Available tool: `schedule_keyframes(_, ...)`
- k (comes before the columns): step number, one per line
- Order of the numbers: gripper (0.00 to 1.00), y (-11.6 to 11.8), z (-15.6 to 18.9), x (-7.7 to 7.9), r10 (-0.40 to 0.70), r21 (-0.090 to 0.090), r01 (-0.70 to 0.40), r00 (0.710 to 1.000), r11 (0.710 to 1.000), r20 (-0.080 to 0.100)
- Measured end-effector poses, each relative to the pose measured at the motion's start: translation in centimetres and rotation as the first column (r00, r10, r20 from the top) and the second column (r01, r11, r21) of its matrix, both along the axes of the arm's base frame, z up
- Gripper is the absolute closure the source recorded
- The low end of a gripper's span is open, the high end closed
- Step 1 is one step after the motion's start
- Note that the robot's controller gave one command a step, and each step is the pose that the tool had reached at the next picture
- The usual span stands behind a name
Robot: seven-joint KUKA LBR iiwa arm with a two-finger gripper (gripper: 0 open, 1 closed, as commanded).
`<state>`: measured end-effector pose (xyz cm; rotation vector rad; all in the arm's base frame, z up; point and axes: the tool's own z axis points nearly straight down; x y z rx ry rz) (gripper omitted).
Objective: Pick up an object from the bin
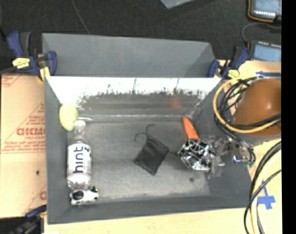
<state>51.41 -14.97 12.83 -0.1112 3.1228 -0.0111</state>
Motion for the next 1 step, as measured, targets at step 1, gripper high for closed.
schedule_keyframes(1, 1.0, 0.16, -0.99, -0.53, 0.055, 0.006, -0.055, 0.998, 0.998, -0.018)
